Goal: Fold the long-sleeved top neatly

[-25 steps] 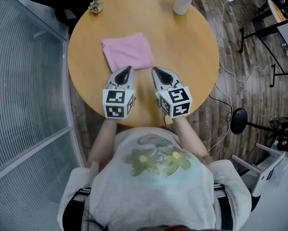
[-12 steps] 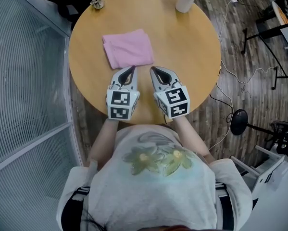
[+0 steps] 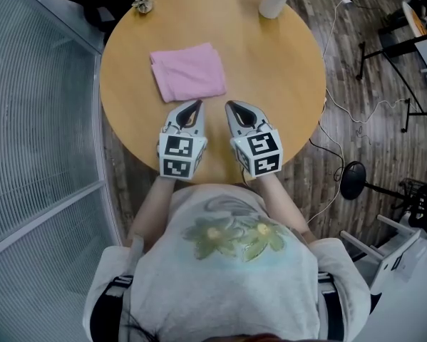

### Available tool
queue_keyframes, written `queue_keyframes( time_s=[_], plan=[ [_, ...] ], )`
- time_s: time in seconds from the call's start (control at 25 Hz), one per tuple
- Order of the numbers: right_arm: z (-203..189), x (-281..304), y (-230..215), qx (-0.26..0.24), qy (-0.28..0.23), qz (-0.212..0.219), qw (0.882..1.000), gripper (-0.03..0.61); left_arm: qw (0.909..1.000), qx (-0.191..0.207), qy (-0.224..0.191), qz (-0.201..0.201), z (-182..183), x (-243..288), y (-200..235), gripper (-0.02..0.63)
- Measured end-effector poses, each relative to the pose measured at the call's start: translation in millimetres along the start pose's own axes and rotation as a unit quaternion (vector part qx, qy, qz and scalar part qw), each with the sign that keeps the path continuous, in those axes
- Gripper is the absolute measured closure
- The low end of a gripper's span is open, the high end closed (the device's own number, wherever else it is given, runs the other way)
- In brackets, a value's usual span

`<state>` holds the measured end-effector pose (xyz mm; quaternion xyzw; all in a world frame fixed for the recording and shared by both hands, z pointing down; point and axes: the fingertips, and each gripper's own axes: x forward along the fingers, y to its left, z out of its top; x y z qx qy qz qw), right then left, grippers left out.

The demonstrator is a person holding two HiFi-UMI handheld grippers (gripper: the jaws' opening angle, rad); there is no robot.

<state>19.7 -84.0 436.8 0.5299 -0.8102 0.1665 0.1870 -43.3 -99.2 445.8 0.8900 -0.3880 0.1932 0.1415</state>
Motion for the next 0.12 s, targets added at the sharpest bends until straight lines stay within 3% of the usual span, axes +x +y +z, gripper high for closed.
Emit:
queue_keyframes(
  time_s=[0.12],
  plan=[
    [-1.9,0.5,-0.6,0.001,0.001,-0.003,1.000,0.560,1.0000,0.002,0.000,-0.005,0.4,1.9,-0.9,0.609]
  ],
)
